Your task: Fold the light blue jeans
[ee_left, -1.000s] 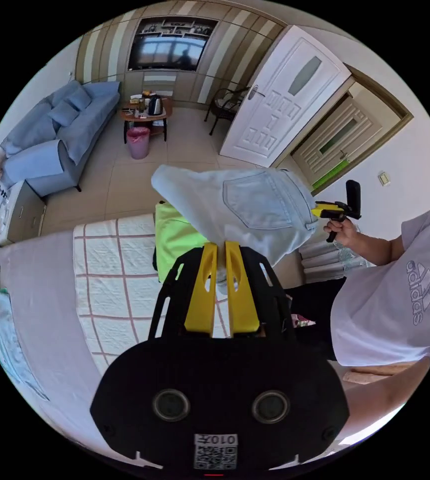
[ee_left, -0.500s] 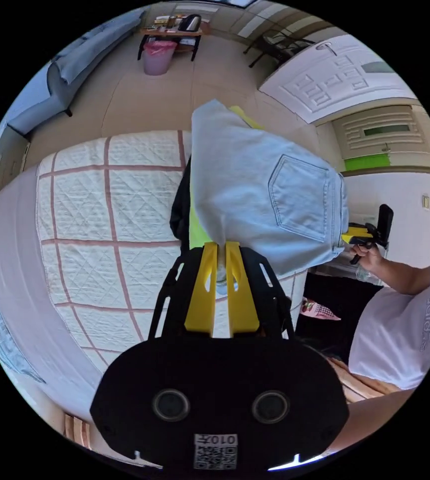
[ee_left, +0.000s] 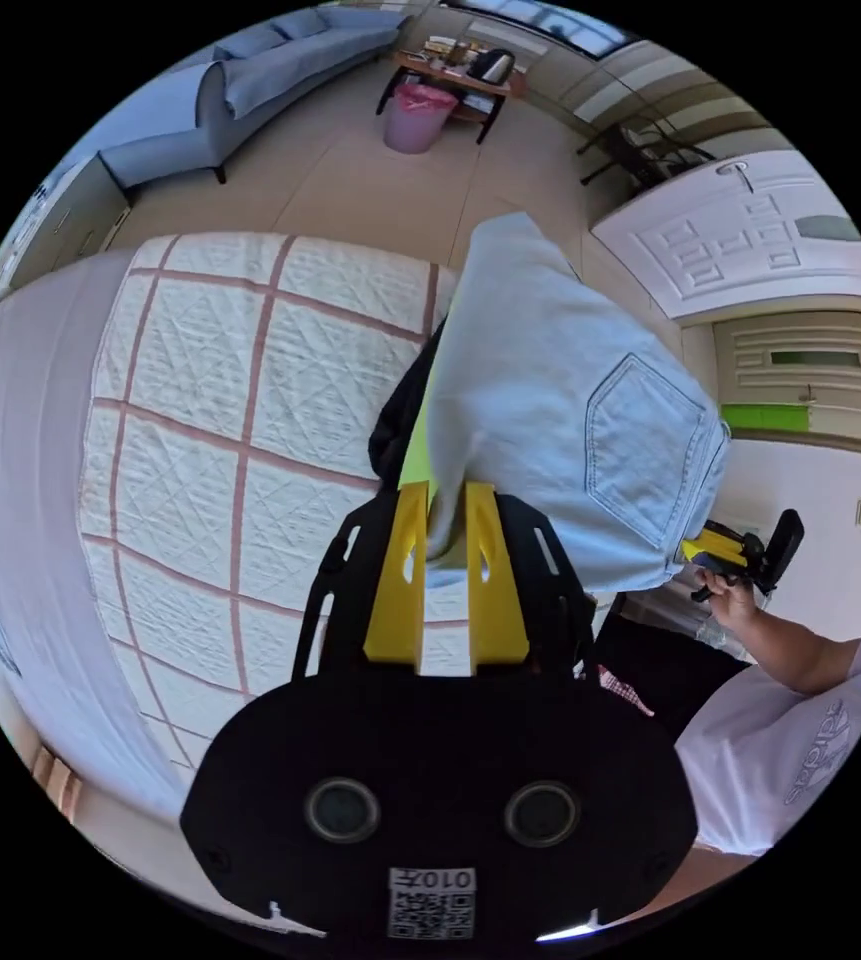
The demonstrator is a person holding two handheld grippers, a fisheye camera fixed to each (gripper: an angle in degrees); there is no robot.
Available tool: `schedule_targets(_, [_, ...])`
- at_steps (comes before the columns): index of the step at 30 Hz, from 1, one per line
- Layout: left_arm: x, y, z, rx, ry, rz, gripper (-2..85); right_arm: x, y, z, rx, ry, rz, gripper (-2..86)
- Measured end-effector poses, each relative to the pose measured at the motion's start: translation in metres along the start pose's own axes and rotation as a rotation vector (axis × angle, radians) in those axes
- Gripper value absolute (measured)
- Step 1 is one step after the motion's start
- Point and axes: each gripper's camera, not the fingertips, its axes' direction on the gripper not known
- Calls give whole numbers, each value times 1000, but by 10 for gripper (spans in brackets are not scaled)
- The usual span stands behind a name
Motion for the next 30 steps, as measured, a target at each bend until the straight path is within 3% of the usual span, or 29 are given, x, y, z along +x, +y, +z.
schedule_targets(4, [11,75,-54,327,110,-39,39,-18,2,12,-41,2,12,61])
schedule_targets(6, [31,162,-92,590,165,-59,35,-28,5,19,-43,3,21,61])
schedule_targets(9, [77,289,-117,804,72,-139,26,-45,17,25,-22,-2,58,54])
schedule_targets(13, [150,431,-123,819,-150,-319,13,-82,54,21,-35,42,143,36])
schedule_targets(17, [240,562,-139,702,-329,-388,5,-144,99,27,-139,68,24,29])
schedule_targets(23, [348,728,-207,746,-701,-455,-1,-338,186,82,-344,160,-478,26])
schedule_targets(30, [421,909,-281,776,-925,-715,-1,-591,305,170,-422,-6,-1036,24])
